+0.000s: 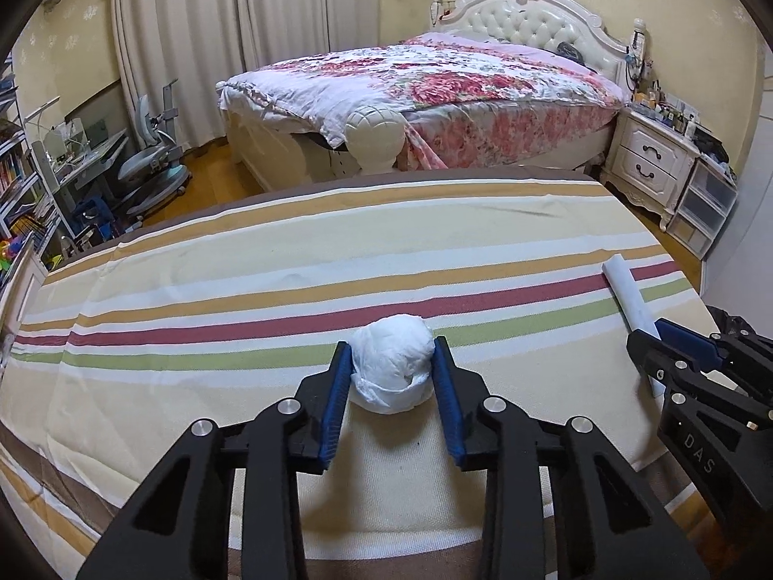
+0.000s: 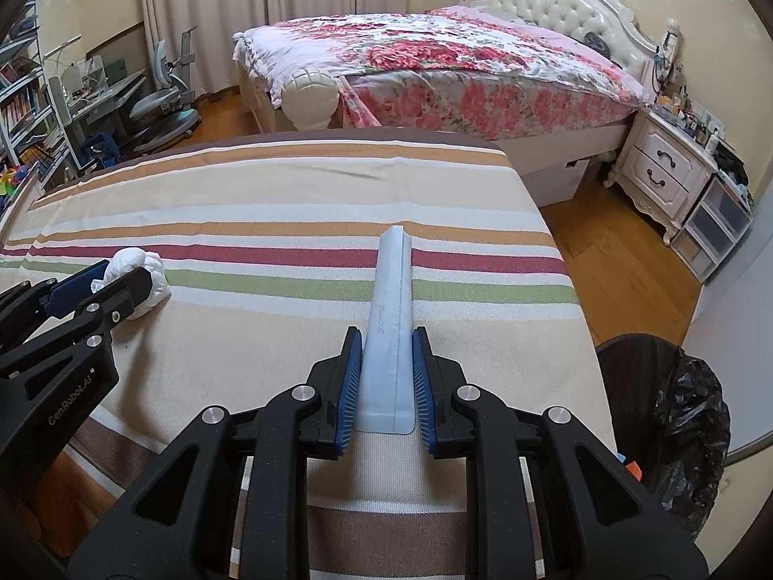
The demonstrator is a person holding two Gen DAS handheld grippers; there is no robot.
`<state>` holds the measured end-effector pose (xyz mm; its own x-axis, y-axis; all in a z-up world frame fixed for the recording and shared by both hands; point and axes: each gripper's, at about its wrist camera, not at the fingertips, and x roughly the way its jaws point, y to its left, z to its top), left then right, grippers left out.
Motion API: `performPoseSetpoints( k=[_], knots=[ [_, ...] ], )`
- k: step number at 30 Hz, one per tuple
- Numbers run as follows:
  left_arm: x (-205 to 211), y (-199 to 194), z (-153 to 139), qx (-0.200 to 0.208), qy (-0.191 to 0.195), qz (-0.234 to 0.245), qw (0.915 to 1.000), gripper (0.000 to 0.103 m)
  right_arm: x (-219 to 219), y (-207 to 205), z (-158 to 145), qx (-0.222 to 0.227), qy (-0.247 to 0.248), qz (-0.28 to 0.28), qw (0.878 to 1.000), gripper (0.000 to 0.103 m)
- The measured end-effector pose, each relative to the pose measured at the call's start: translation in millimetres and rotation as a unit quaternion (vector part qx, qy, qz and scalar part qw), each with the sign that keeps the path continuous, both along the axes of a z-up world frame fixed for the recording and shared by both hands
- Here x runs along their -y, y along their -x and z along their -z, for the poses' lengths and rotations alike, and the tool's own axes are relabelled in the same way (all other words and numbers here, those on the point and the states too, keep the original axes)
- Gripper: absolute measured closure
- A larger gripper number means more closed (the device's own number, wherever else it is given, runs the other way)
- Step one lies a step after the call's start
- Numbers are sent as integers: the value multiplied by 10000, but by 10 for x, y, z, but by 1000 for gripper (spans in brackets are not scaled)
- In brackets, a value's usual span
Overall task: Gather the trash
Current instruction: 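Grasp the white crumpled tissue with the left tool while the right tool holds the tube, then carry the tissue and tube over the black bin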
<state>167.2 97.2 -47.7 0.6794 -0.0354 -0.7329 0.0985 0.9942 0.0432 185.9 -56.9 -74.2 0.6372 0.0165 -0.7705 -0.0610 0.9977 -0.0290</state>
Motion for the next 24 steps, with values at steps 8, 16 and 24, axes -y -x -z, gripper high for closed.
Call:
performPoseSetpoints(
  k=[8,16,24],
  knots=[
    [-8,178,-30,23,27,-60,10000,73,-38,148,-2,-32,-34,-49,10000,82],
    [-59,442,-52,47,53,-137,9999,73,-83,467,10,-39,-4,-115,9999,82],
    [-31,725,-79,100,114,-128,9998,73,-105,791,5,-27,-12,-155,9999,82]
  ],
)
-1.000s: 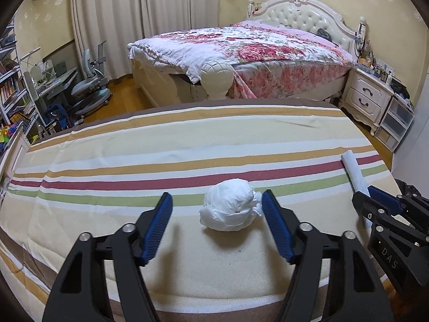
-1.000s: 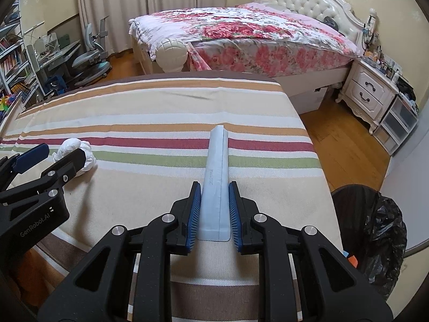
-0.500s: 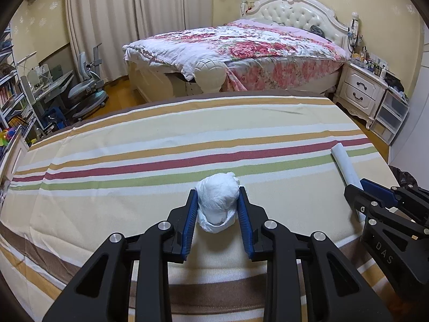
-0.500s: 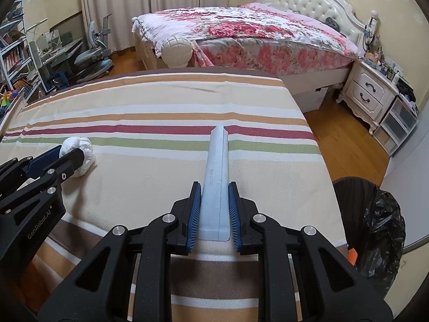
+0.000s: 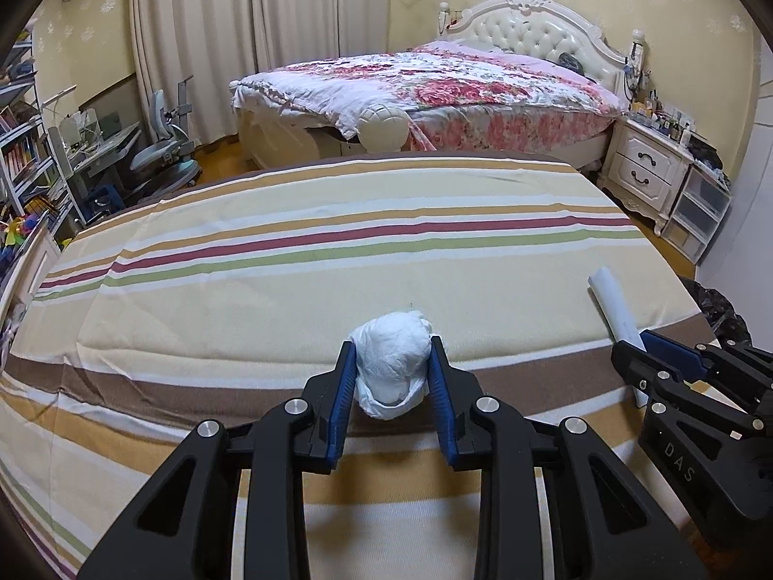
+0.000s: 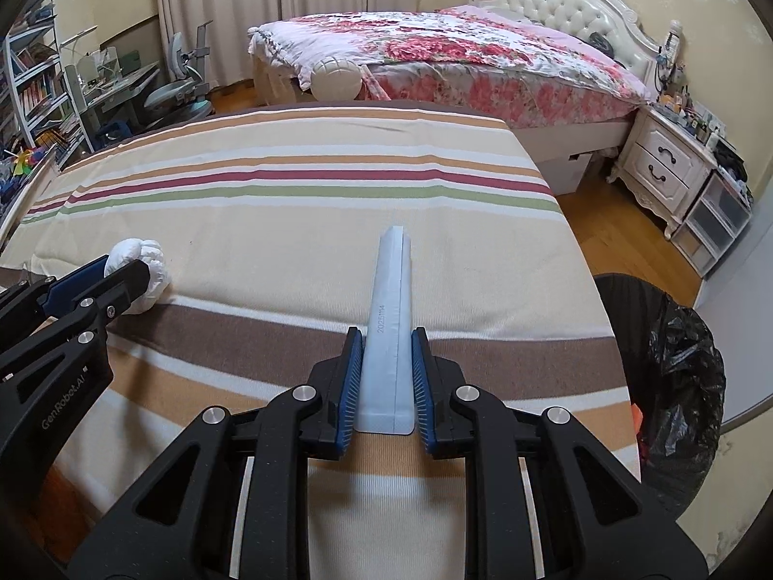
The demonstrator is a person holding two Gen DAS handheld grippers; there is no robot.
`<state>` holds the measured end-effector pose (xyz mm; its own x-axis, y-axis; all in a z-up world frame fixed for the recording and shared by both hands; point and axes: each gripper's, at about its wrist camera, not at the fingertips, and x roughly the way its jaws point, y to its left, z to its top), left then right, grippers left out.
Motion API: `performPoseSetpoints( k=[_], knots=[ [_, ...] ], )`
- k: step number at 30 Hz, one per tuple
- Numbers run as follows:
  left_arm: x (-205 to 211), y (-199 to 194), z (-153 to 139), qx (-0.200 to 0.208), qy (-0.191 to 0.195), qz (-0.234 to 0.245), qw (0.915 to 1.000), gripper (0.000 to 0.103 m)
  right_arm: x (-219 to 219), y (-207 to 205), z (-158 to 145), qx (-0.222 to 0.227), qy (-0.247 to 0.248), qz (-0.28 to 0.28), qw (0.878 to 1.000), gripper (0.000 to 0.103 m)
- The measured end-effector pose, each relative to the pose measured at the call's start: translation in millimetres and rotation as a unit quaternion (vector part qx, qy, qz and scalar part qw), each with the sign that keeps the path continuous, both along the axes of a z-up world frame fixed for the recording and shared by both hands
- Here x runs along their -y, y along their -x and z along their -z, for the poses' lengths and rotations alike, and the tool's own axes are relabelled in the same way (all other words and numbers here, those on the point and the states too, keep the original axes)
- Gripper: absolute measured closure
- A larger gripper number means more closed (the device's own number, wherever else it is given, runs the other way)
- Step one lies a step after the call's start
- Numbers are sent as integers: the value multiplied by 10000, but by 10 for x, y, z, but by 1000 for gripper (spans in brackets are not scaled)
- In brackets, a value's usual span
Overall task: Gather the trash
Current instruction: 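Carry the tissue and tube over the black bin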
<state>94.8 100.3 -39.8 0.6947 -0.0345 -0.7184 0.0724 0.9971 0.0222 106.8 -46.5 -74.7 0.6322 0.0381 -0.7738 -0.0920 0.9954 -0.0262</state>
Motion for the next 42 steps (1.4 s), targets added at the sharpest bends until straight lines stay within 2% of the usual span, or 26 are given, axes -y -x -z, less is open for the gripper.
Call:
performPoseSetpoints(
  k=[26,42],
  knots=[
    [278,504,24,148,151,152,9997,73,248,711,-67,260,-206,131,9994,82],
    [813,718,-65,375,162,688,9968,73,943,989,-237,612,-240,896,9938,82]
  ],
)
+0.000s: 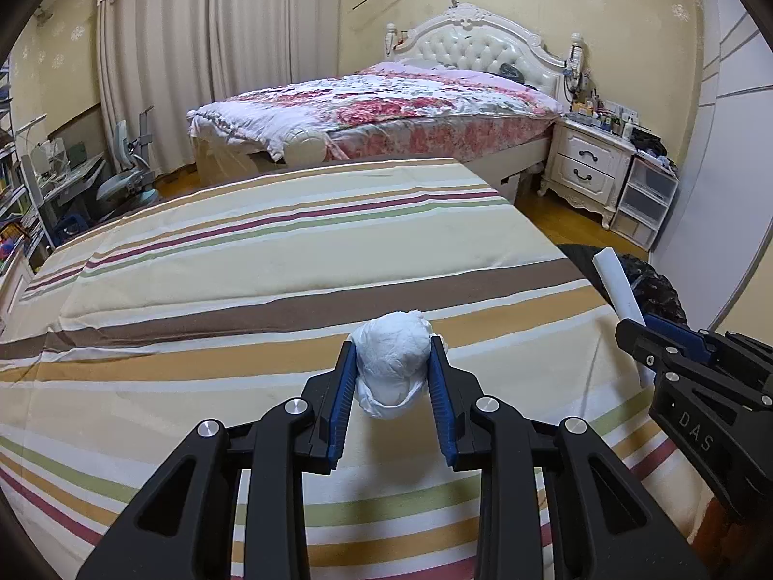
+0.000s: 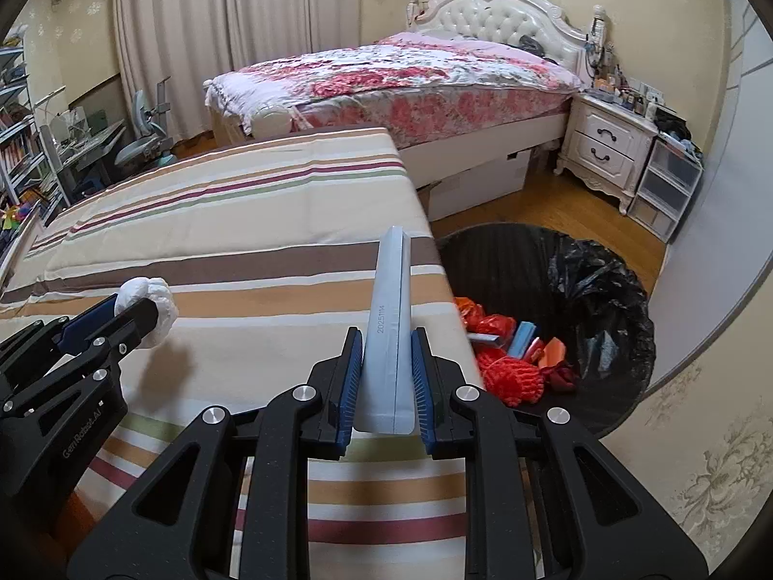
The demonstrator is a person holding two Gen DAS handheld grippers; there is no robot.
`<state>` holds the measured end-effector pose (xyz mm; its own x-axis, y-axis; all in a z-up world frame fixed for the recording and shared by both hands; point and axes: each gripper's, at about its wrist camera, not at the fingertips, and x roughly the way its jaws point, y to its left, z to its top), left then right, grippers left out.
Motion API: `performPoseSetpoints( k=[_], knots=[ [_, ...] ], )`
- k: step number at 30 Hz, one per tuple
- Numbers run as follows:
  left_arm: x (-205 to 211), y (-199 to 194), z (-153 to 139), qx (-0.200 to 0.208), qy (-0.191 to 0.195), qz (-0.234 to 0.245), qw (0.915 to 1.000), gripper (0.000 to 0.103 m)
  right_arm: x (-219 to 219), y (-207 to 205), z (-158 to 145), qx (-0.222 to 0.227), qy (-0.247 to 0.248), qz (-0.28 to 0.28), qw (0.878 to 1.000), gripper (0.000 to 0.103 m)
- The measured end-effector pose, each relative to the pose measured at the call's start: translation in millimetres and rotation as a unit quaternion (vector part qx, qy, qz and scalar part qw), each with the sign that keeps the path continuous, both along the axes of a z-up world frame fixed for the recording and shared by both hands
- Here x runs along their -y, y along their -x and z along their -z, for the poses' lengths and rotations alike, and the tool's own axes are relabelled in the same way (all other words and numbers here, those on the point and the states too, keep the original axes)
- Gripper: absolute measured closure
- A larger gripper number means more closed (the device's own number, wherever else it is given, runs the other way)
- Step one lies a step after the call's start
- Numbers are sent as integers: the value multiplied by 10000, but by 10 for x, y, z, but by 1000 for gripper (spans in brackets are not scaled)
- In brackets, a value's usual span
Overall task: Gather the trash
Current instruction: 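Carry the tissue and tube over the black bin, then open both tools over the bin to drop the tissue and tube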
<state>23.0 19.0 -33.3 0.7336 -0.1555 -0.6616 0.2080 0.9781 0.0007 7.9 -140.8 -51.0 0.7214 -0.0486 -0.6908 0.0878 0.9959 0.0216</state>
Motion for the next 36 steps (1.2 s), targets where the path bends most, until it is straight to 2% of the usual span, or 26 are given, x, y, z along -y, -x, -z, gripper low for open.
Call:
performPoseSetpoints(
  k=[16,25,36],
  knots=[
    [801,-155,-152,294,52,787,9964,73,932,94,-4,158,52,1040,9944,82],
    [1155,-380,-174,354,146,990,9944,73,1166,-71,34,239,107,1331,9908,82],
    [1556,-645,-104,367,-21,1160,9926,73,1345,-292,114,261,103,1610,9865,82]
  ],
)
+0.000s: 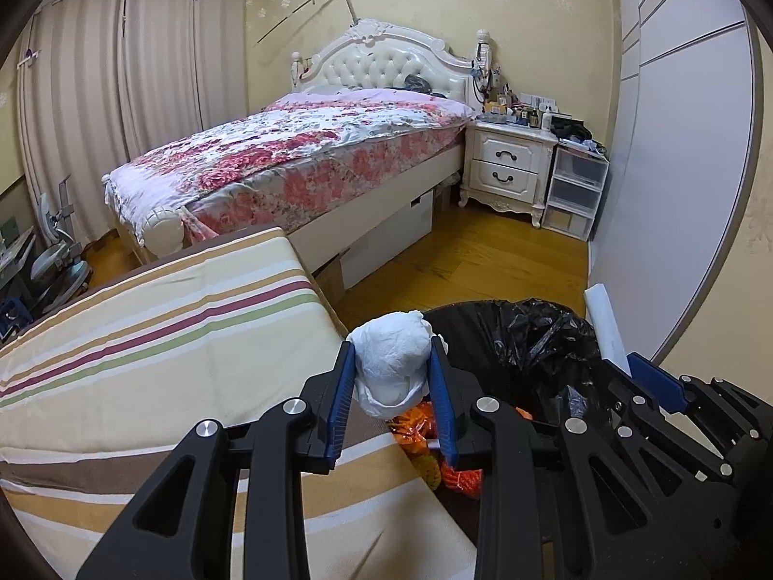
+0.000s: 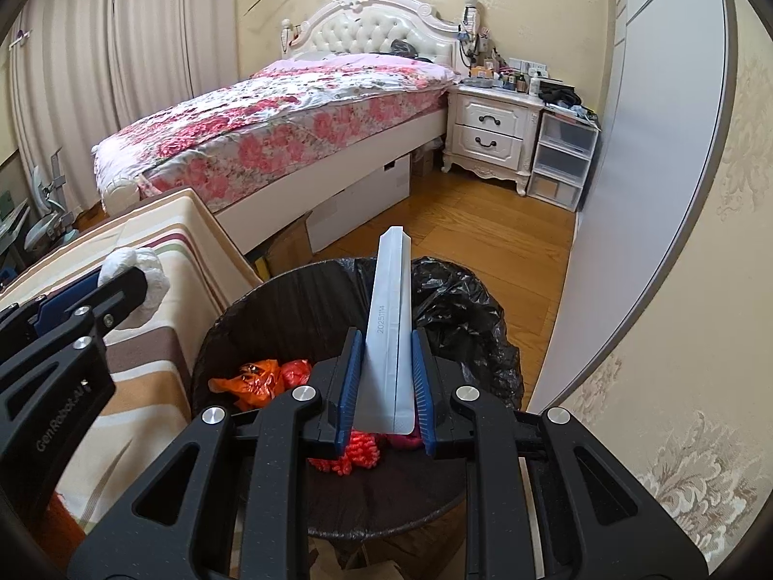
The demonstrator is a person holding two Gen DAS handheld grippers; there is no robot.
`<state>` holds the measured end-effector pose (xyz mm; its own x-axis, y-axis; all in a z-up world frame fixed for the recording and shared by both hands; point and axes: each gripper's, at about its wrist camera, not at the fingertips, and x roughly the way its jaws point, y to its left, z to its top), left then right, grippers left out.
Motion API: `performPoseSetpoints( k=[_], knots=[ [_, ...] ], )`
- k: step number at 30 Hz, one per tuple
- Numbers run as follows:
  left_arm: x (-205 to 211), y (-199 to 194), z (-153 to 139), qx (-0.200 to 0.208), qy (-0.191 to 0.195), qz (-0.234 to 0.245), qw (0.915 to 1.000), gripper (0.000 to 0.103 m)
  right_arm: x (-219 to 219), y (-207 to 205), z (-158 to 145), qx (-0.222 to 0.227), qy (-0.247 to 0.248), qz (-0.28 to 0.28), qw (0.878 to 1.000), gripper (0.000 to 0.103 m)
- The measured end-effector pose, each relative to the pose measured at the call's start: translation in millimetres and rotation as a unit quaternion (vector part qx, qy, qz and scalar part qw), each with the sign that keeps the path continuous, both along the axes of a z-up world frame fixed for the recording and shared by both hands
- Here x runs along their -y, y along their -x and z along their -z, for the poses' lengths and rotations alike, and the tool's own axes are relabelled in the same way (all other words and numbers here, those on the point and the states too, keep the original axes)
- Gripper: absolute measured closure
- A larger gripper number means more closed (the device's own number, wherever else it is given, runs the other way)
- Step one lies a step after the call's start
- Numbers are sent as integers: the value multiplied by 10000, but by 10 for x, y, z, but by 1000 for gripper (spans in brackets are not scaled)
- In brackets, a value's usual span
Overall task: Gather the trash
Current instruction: 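Open both tools over the bin to drop the tissue and tube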
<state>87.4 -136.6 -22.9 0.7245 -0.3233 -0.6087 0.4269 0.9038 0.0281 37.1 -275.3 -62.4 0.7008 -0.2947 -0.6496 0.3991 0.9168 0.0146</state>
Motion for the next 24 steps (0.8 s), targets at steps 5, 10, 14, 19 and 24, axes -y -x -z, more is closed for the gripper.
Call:
performPoseSetpoints(
  k=[5,10,14,19,24],
  knots=[
    [114,-74,26,-18,-98,-16,9999,73,87,-71,34,-11,-107,95,9999,82],
    [186,-127,69,-45,-198,15,9998,73,140,-106,73,-50,-161,162,9997,82],
    [202,-136,102,-106,-229,60,9997,71,178,-130,90,-64,-209,186,9996,82],
    [212,-196,101,-147,-229,63,9996,68,202,-177,106,-85,-242,195,9995,82],
    [212,-210,103,-180,-208,38,9996,54,217,-196,98,-67,-230,222,9995,82]
  ],
)
